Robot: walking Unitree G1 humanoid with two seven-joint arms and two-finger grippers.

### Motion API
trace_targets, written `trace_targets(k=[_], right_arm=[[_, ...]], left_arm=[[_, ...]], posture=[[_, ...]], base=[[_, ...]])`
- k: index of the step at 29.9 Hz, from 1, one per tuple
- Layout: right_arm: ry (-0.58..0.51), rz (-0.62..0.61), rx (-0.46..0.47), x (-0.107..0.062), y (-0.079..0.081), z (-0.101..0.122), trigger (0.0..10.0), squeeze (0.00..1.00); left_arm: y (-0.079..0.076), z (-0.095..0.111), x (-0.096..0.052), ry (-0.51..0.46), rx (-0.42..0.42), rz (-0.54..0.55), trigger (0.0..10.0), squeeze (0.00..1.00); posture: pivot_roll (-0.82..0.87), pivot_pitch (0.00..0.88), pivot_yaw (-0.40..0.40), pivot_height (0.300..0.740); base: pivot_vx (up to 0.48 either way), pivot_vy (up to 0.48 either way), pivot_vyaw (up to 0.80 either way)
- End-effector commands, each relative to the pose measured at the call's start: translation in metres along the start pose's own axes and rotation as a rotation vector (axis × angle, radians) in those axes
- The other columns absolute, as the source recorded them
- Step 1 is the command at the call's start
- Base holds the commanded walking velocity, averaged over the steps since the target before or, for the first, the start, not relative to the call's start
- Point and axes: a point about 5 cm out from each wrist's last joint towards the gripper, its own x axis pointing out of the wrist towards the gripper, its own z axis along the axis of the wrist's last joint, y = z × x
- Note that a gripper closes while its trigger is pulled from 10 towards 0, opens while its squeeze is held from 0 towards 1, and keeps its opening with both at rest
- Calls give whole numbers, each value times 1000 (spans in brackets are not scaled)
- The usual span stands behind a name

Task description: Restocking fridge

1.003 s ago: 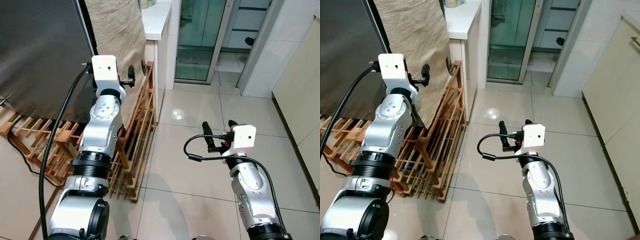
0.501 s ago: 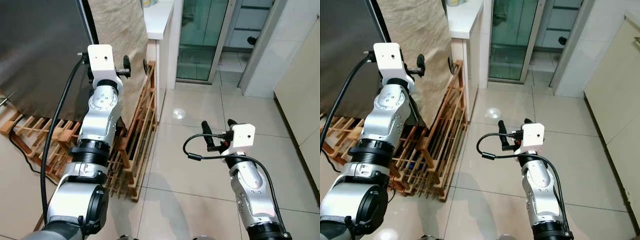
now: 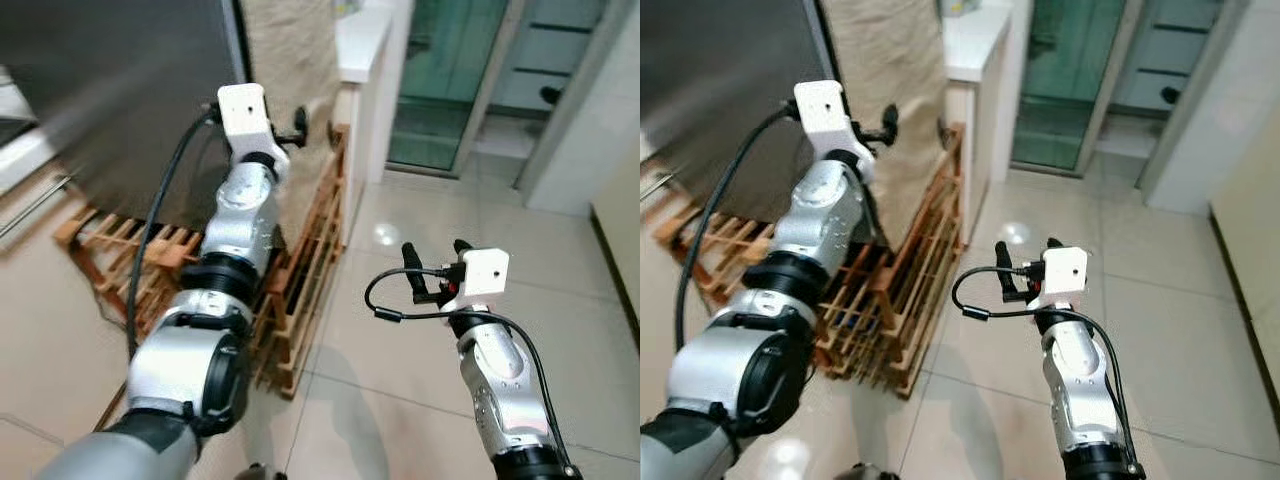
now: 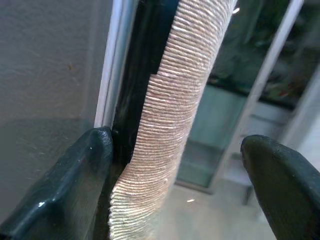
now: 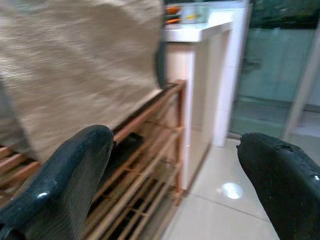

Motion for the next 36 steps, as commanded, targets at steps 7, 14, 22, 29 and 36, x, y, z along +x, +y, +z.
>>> trace_targets(k=[7,14,22,29,36], right_arm=[[30,8,21,-5,6,-7,10000,0],[36,-37,41,-9,2,-8,10000,0],[17,-71,43,-6,-7,-4,10000,0],[-1,-56,14,19,-14,7,10000,0],[-19,-26,15,38,-9,17,10000,0]], left_arm=[[-172,0,-21,6,-165,-721,10000,0],[-118,2,-8,-38,-75,-607,10000,0],[34,-6,-26,-35,55,-332,10000,0],[164,5,-104,-51,223,73,10000,0],[173,-6,-128,-7,306,426,10000,0]], posture=[[-243,0,78,740],[-236,0,77,740],[-176,0,63,740],[-99,0,25,740],[-68,0,-1,740]], base=[[0,0,0],[0,0,0],[0,0,0],[0,0,376],[0,-338,577]])
